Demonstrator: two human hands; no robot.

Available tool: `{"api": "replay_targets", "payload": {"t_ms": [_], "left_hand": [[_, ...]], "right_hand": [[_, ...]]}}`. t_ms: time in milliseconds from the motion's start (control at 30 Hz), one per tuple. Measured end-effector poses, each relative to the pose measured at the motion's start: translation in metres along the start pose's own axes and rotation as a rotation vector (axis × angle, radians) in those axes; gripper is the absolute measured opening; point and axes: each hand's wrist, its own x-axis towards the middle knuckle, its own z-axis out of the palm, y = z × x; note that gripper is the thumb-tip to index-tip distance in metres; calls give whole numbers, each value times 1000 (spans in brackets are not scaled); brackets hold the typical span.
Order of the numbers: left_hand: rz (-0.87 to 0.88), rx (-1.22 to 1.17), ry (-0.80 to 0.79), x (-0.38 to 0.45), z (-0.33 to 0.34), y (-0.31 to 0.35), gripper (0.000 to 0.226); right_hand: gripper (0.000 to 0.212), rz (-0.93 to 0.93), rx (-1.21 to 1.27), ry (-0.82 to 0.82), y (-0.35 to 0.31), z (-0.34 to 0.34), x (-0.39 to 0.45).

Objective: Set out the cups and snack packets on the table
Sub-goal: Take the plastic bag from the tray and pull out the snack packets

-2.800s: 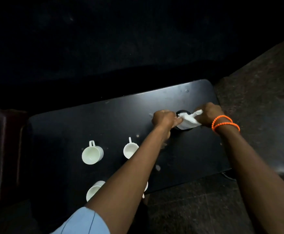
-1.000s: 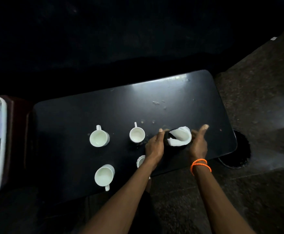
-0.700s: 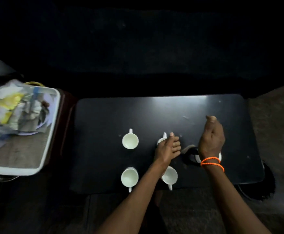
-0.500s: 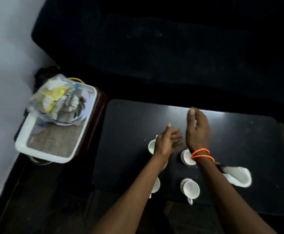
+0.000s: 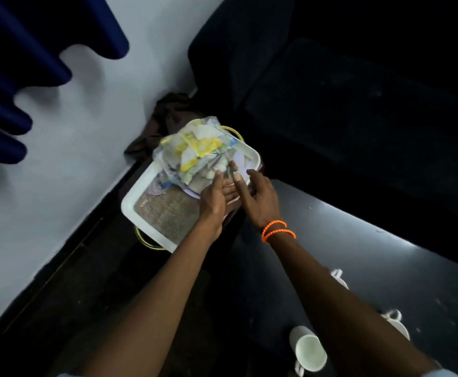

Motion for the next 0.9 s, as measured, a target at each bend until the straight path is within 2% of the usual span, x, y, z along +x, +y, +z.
{"api": "replay_targets", "payload": {"t_ms": [67,167,233,300,367,467,533,633,667,800,900], "left_hand": [[26,38,131,19,-20,11,53],[86,193,484,53,-50,24,49],[60,289,669,74,-68,36,61],[-66,289,733,92,-83,45,83],[-173,177,678,104,-93,48,102],[-127,-41,515,114,-103,47,103],[-96,-81,456,118,-104,45,90],[-99,-102,373,117,-97,50,41],[-114,-86,361,117,-96,51,33],[-140,29,347,115,-106,54,23],[-39,144,382,109,-110,49,9]], "right_hand": [[80,53,15,-96,-9,25,16],[90,80,-53,-164,-19,56,43],[90,191,73,-123,-24,69,61],[88,354,296,-40,-31,76,79],[81,449,500,32,-36,81,96],[67,466,577,52,-39,89,112],[68,501,530,39,-38,91,117],[57,581,604,-11,-33,91,122],[53,603,660,-31,-32,89,123],[36,670,768,-94,-30,82,123],[27,643,838,-160,-33,75,116]]}}
